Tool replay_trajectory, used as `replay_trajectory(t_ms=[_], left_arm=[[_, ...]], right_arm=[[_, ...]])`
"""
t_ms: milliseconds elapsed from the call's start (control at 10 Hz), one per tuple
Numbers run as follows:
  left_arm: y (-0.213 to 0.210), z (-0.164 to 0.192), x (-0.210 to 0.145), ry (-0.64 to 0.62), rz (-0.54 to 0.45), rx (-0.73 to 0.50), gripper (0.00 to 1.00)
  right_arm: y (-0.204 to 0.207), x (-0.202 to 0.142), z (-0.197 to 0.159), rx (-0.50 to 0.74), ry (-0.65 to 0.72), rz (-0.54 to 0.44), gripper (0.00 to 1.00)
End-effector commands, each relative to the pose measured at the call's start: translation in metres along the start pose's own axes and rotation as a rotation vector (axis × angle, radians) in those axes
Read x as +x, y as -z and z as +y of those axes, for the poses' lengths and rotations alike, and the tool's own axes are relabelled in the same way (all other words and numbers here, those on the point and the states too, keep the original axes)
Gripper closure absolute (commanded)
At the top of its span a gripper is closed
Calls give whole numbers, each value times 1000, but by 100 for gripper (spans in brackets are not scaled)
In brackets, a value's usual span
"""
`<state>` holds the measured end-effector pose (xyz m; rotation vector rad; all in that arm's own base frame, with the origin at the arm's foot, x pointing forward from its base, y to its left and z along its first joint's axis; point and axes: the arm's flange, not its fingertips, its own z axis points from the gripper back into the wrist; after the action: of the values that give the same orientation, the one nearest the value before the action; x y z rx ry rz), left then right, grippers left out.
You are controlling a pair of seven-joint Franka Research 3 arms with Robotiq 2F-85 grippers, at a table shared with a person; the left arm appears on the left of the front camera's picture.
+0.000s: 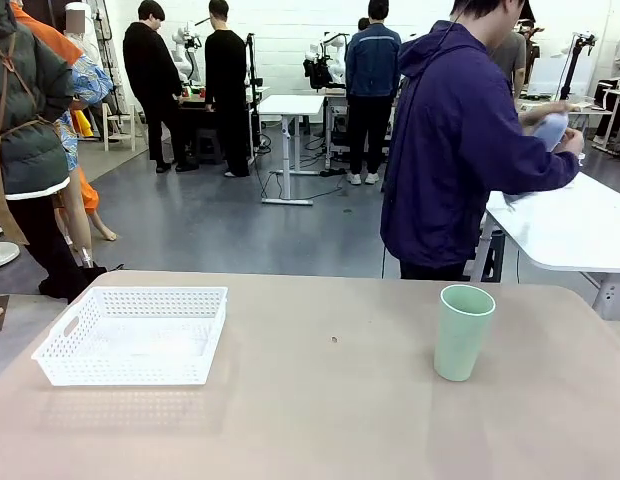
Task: Clean and organize the cups into the basket.
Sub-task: Pick up the Organizing basket and move it to the center of the table, then pick up the Reusable plastic cup from the right side of the table and place it inside the Organizing basket.
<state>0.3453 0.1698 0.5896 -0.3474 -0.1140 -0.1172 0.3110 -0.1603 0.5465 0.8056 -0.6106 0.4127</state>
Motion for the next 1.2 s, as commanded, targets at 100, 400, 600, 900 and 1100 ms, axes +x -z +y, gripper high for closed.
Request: replay_trajectory(t_ms=[100,400,600,900,1100], left_arm=[[41,-37,16,-21,85,293,0],[101,-67,14,-44,56,528,0],[126,-73,16,-56,36,518,0],[130,-74,17,-44,50,503,0],[130,-74,17,-44,50,503,0]], right_arm=[[27,-26,-8,2,-216,-67,0],[25,-34,-5,70,-223,-36,0],[16,-41,-11,95,-184,-60,0],[28,-37,-5,56,-214,-22,0],[28,-37,-5,56,-214,-22,0]])
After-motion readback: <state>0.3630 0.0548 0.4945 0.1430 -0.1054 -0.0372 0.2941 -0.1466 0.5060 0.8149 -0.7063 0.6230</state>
